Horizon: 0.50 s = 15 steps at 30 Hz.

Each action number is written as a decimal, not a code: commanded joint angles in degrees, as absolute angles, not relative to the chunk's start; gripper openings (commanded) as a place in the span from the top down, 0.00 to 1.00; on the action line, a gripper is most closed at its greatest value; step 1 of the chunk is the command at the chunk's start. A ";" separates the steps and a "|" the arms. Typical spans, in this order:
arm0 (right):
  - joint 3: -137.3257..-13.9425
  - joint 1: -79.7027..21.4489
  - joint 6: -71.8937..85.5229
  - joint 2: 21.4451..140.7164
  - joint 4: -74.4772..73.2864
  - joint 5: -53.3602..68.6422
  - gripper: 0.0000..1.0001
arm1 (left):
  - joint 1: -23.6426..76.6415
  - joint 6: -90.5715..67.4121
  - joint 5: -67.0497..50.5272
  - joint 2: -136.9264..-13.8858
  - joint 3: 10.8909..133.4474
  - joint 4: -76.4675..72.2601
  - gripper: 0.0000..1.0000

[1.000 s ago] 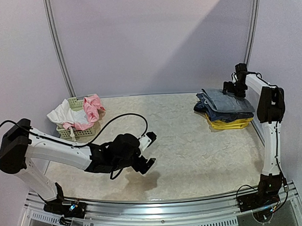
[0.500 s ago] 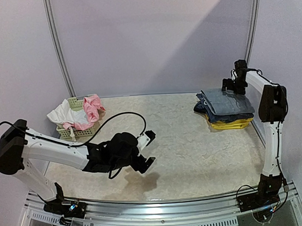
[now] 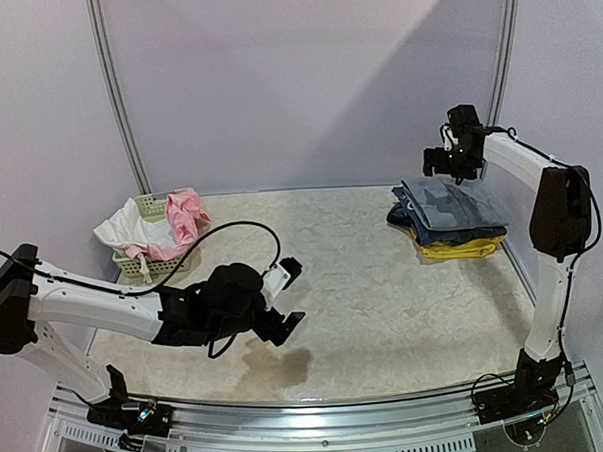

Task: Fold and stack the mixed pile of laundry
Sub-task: Adjust the square-folded shirt at the corner of the board, then reset both arms

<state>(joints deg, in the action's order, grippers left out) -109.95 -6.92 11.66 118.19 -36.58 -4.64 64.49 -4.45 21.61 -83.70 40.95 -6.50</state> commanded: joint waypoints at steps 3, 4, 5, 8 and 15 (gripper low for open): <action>-98.67 -10.53 13.26 111.41 -33.34 -7.51 0.01 | 64.51 -5.44 21.93 -79.59 38.25 -5.11 0.04; -96.70 -11.28 13.31 109.97 -32.88 -7.59 0.01 | 64.51 -5.56 22.01 -79.02 37.85 -5.03 0.04; -94.35 -12.00 13.35 108.77 -31.82 -7.62 0.01 | 64.51 -5.61 22.26 -78.41 37.46 -5.06 0.04; -87.61 -14.15 13.71 102.57 -29.06 -7.50 0.01 | 64.51 -5.87 23.48 -77.11 36.67 -5.01 0.04; -70.92 -19.33 16.40 87.23 -22.00 -7.19 0.01 | 64.42 -6.08 27.62 -75.81 35.95 -5.48 0.04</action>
<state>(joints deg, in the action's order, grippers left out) -78.15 -17.28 13.98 94.87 -28.16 -7.01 64.49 -5.39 24.29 -76.95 37.12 -5.54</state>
